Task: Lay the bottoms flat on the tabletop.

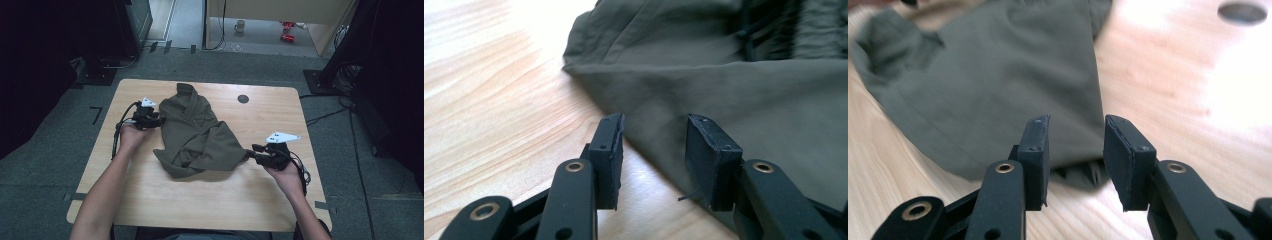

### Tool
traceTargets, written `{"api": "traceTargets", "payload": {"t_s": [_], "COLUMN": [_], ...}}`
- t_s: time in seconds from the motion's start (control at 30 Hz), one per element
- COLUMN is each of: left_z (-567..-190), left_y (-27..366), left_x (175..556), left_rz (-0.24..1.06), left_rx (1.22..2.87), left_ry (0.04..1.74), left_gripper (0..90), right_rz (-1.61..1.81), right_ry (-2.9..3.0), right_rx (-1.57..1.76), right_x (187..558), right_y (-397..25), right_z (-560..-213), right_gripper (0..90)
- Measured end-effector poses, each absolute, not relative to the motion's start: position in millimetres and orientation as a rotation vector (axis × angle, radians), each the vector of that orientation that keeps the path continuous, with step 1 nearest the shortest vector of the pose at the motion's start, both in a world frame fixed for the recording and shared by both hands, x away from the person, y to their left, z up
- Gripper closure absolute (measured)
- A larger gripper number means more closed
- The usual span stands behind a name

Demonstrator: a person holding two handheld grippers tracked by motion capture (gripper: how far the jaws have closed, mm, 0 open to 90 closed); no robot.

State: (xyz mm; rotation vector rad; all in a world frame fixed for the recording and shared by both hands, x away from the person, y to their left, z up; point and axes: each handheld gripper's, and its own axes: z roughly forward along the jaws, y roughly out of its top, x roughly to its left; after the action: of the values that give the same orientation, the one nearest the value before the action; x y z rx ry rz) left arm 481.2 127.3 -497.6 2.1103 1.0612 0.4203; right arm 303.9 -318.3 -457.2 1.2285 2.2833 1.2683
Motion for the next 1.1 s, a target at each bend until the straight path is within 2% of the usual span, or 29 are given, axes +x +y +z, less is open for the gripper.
{"api": "traceTargets", "payload": {"t_s": [0.23,0.5,0.77,1.1], "left_z": [-483.0,-476.5,-478.1,-478.1], "left_y": [117.8,101.4,79.3,60.5], "left_x": [465.7,440.5,420.3,413.4], "left_rz": [0.312,0.273,0.224,0.17], "left_rx": [2.147,2.148,2.175,2.18], "left_ry": [0.99,0.89,0.789,0.721], "left_gripper": [52.9,53.0,54.0,54.8], "right_rz": [1.248,1.243,1.259,1.236], "right_ry": [2.295,2.319,2.34,2.346], "right_rx": [1.224,1.191,1.18,1.154], "right_x": [316.0,334.9,356.1,381.4], "right_y": [-303.9,-283.0,-261.0,-247.3], "right_z": [-456.6,-453.1,-453.5,-457.7], "right_gripper": [65.5,66.2,57.5,46.0]}}
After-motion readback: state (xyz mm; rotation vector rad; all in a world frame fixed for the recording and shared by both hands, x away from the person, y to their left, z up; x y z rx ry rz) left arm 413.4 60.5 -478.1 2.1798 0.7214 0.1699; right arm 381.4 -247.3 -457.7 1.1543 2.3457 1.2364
